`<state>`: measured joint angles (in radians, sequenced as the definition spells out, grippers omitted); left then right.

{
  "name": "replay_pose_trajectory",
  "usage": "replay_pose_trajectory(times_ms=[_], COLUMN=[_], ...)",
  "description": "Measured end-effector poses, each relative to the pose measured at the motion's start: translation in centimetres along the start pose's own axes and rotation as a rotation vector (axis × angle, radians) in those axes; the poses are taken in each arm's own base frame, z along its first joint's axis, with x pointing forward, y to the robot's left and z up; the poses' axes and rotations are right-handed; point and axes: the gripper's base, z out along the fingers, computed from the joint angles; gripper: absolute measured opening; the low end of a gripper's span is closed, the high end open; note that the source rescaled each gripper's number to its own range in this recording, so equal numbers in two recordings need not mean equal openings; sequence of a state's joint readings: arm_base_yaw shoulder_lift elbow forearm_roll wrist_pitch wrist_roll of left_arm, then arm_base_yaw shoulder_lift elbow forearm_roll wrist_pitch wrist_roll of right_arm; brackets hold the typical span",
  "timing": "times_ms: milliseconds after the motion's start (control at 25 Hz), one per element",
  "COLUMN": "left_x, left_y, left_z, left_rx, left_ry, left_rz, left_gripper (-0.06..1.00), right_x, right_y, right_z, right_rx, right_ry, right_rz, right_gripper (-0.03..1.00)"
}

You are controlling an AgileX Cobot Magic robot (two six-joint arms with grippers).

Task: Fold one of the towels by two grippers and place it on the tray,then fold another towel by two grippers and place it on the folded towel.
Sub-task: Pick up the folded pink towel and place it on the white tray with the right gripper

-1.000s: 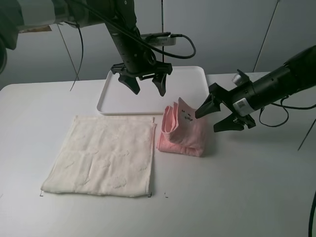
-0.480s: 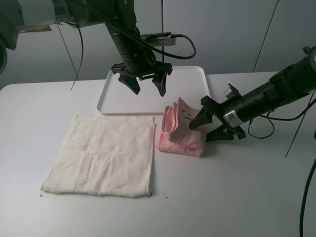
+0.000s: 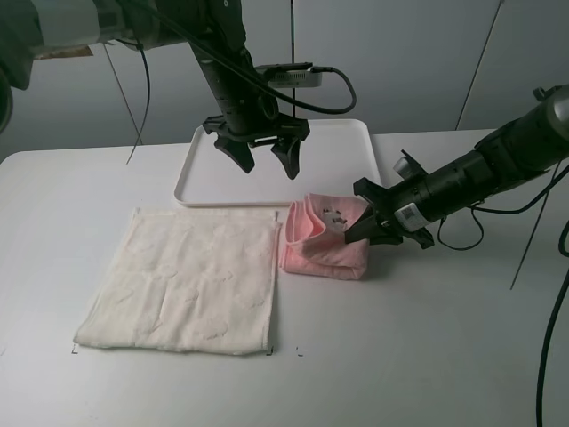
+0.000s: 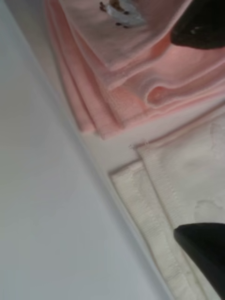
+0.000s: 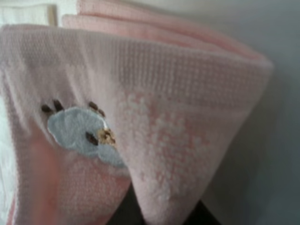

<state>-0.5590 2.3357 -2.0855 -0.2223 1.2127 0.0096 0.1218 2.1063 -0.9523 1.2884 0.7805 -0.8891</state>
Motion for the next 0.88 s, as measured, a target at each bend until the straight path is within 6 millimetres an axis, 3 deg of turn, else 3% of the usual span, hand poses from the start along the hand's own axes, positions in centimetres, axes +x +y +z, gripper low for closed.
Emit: replay_pose_trajectory(times_ms=[200, 400, 520, 560, 720, 880], left_x=[0.0, 1.6, 3.6, 4.6, 8.8, 11.6], left_y=[-0.4, -0.8, -0.7, -0.5, 0.2, 0.2], left_z=[-0.3, -3.0, -5.1, -4.9, -5.1, -6.9], left_rx=[0.033, 0.030, -0.006, -0.025, -0.068, -0.076], left_ry=[-0.002, -0.036, -0.092, -0.091, -0.146, -0.230], left_rz=[0.029, 0.029, 0.038, 0.038, 0.036, 0.039], left_gripper=[0.95, 0.95, 0.95, 0.95, 0.95, 0.95], right_x=[0.1, -1.7, -3.4, -3.9, -6.9, -9.4], right_y=[0.7, 3.1, 4.6, 5.2, 8.8, 13.4], right_z=[-0.8, -3.3, -4.5, -4.9, -7.3, -8.6], right_rx=[0.004, 0.064, 0.092, 0.090, 0.063, 0.020], right_ry=[0.006, -0.020, -0.005, -0.004, -0.070, -0.159], right_rz=[-0.059, -0.157, -0.211, -0.219, -0.290, -0.352], right_gripper=[0.07, 0.07, 0.07, 0.07, 0.07, 0.07])
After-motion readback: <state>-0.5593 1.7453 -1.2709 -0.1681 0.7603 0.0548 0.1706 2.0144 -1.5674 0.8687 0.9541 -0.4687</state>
